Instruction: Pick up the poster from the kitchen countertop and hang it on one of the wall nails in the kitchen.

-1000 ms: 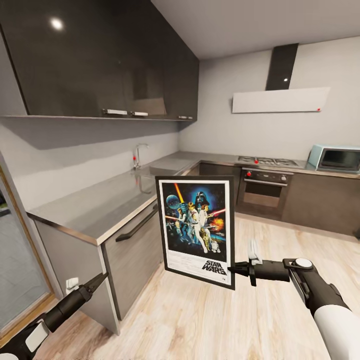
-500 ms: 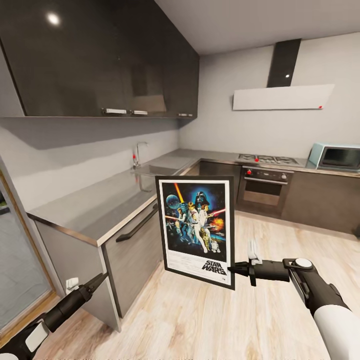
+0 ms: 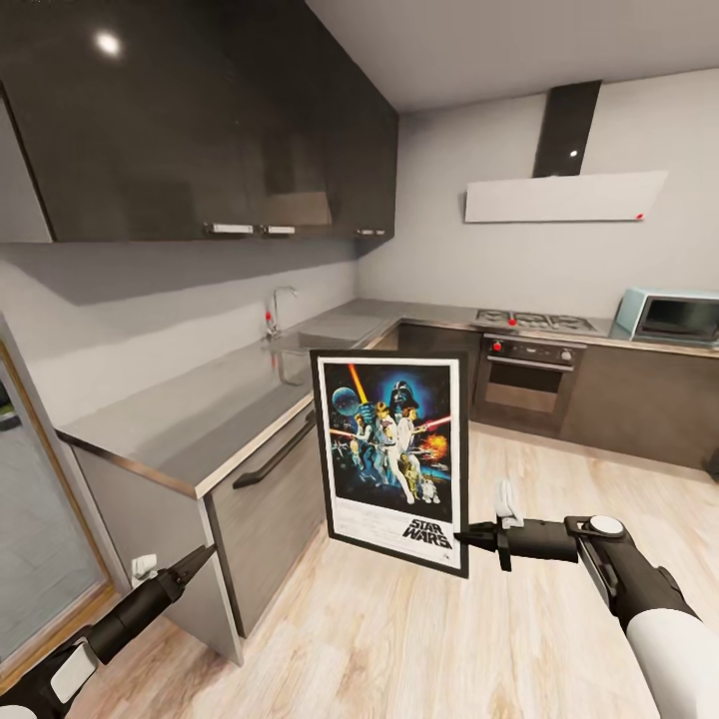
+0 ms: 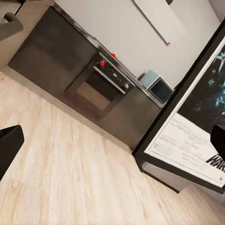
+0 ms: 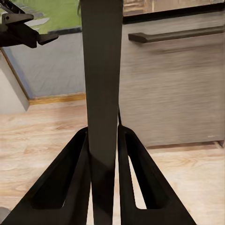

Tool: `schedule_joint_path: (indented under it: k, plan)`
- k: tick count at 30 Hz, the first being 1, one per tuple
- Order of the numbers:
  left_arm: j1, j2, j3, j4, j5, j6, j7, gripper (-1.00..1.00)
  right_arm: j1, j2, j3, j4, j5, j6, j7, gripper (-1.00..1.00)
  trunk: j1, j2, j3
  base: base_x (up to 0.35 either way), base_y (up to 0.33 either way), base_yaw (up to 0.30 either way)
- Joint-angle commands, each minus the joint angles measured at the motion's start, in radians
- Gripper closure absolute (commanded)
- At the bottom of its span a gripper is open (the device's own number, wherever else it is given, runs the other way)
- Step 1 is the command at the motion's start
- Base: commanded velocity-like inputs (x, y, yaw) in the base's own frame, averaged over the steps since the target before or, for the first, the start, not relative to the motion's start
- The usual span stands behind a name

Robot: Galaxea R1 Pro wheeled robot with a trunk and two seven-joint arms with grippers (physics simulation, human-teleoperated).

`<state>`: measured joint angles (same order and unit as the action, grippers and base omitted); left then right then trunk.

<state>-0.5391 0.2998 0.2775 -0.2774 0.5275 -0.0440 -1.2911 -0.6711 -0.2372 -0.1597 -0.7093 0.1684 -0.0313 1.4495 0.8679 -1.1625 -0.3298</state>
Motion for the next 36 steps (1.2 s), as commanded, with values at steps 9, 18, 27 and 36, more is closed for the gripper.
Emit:
schedule_joint_path:
  k: [9,18,27,36]
  plan:
    - [-0.001,0.004,-0.003,0.0,0.005,-0.007,-0.004,-1.0,0.002,-0.001,-0.004,-0.001,-0.07,-0.005,0.005,1.0,-0.035,0.062,0.027,0.0,0.0,0.0]
    - [-0.001,0.054,-0.005,-0.046,0.001,-0.015,-0.012,-1.0,0.002,-0.001,-0.004,0.0,-0.069,-0.005,0.005,1.0,-0.069,0.125,0.055,0.0,0.0,0.0]
    - [0.067,0.062,-0.007,0.232,-0.033,-0.395,-0.014,-1.0,0.002,-0.001,-0.004,0.001,-0.069,-0.007,0.005,1.0,-0.104,0.188,0.083,0.0,0.0,0.0]
    - [0.128,0.029,-0.007,0.249,-0.035,-0.452,0.045,-1.0,0.002,-0.001,-0.004,0.001,-0.071,-0.007,0.005,1.0,-0.138,0.251,0.112,0.0,0.0,0.0]
